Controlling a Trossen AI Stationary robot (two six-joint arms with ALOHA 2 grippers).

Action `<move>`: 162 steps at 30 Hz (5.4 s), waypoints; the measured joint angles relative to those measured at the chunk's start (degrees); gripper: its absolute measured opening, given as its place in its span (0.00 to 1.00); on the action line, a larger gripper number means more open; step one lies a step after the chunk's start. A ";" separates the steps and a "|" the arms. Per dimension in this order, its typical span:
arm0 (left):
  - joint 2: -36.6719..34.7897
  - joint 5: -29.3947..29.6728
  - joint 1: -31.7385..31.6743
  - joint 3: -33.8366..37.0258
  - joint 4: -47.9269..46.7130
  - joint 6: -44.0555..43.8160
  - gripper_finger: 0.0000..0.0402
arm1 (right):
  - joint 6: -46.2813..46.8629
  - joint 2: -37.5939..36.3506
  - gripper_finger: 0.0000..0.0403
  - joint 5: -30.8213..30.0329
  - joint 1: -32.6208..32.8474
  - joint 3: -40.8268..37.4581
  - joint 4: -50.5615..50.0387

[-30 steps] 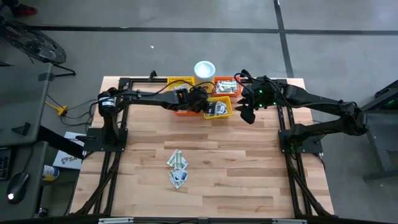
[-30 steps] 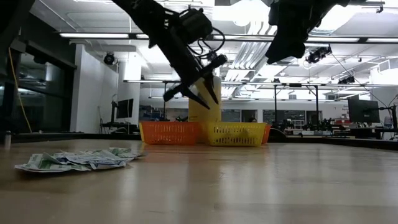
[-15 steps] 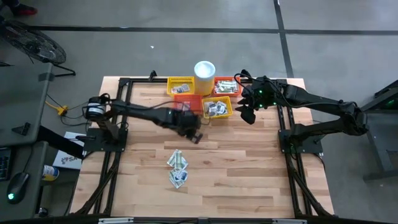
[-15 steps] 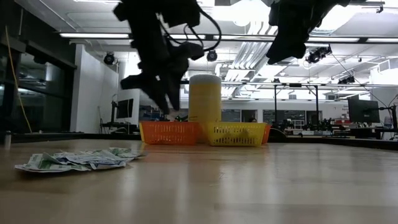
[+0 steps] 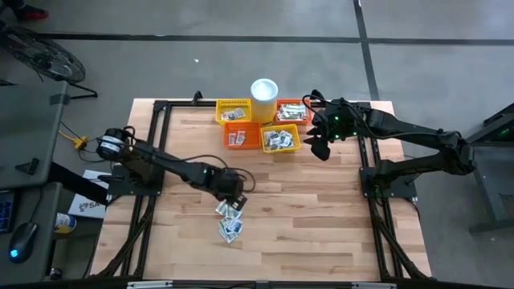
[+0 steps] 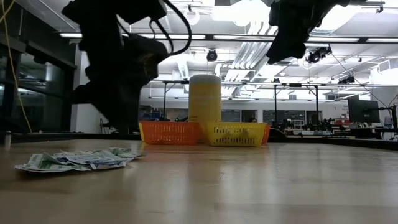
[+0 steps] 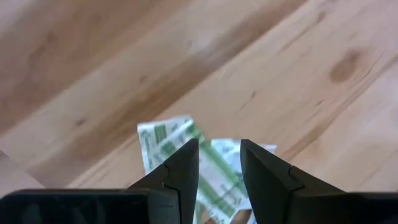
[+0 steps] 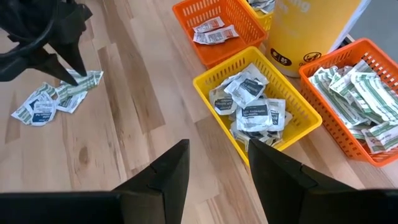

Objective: Pick & Place First Aid Supplies
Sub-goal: Put the green bandage pack into the top orange basket

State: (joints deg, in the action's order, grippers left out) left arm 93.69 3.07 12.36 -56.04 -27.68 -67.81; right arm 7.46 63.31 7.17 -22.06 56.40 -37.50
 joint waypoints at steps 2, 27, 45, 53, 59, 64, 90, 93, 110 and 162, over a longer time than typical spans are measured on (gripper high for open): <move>0.00 -0.37 0.76 1.03 0.75 -0.20 0.29 | -0.17 0.00 0.39 0.08 0.00 0.00 0.00; 0.00 0.33 0.79 1.98 -3.92 37.89 0.29 | -0.44 0.00 0.39 0.14 0.00 0.00 -0.02; 1.62 0.37 0.79 2.05 -3.52 48.10 0.29 | -0.46 0.00 0.39 0.12 -0.01 0.00 -0.07; 2.25 0.31 0.79 2.62 -2.44 48.05 0.29 | -0.47 0.02 0.39 0.10 -0.01 0.00 -0.50; 2.52 -0.73 0.79 2.66 -2.04 48.06 0.24 | -0.48 0.02 0.39 0.10 -0.02 0.00 -0.69; 2.79 -0.99 0.79 2.66 -1.99 47.85 0.14 | -0.48 0.02 0.39 0.10 -0.01 0.00 -0.75; 2.08 1.40 0.77 -8.07 -12.93 43.10 0.00 | -1.48 0.02 0.39 0.10 -0.02 0.00 -0.83; 1.56 5.30 0.77 -11.00 -15.27 43.01 0.00 | -1.51 0.03 0.39 0.10 0.00 0.00 -0.81; 1.57 31.90 0.73 -26.31 -13.07 42.53 0.00 | -1.59 0.07 0.39 11.21 0.00 0.00 2.45; 1.62 35.00 -8.39 -26.52 7.42 52.57 0.00 | -6.14 6.40 0.08 6.26 3.96 -0.02 14.73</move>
State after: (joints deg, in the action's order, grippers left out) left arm 95.31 38.08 3.97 -82.56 -20.26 -15.24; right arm 1.32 69.71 13.43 -18.11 56.38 -22.76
